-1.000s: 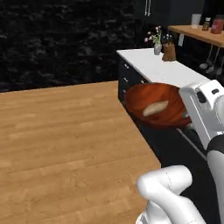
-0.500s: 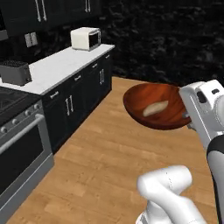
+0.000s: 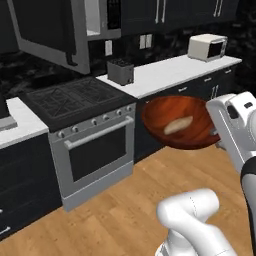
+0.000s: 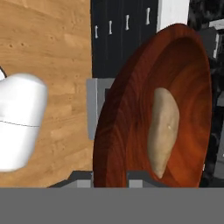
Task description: Pick the sweet potato from the sink and place it in the bowl. Then pick the bowl and place it in the microwave. Then close the microwave door and press the start button.
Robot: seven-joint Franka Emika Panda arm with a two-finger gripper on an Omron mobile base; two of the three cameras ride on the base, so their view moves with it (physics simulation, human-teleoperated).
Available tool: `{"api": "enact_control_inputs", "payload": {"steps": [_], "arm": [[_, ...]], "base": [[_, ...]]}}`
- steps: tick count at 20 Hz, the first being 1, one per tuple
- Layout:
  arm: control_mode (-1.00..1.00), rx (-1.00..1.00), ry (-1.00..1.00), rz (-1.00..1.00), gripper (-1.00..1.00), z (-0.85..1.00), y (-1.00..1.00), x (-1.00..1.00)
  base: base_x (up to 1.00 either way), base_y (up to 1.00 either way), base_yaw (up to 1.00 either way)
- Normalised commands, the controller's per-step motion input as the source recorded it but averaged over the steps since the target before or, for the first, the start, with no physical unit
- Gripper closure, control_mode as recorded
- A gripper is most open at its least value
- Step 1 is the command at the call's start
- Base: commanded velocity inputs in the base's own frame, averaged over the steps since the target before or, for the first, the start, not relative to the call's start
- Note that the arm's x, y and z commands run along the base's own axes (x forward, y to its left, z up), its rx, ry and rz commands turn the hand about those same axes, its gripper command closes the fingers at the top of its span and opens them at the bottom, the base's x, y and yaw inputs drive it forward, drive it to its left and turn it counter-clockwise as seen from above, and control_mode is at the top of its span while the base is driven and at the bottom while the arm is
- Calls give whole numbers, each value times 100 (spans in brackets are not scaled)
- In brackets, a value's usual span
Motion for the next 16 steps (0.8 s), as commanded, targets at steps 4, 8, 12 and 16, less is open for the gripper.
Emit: {"api": "enact_control_inputs", "payload": {"steps": [4, 8, 12, 16], "arm": [[100, 0, 0, 0, 100, 0, 0, 0], [100, 0, 0, 0, 100, 0, 0, 0], [100, 0, 0, 0, 100, 0, 0, 0], [100, 0, 0, 0, 100, 0, 0, 0]], "base": [[67, -74, 52], [54, -92, 48], [91, -55, 50], [92, -52, 55]]}}
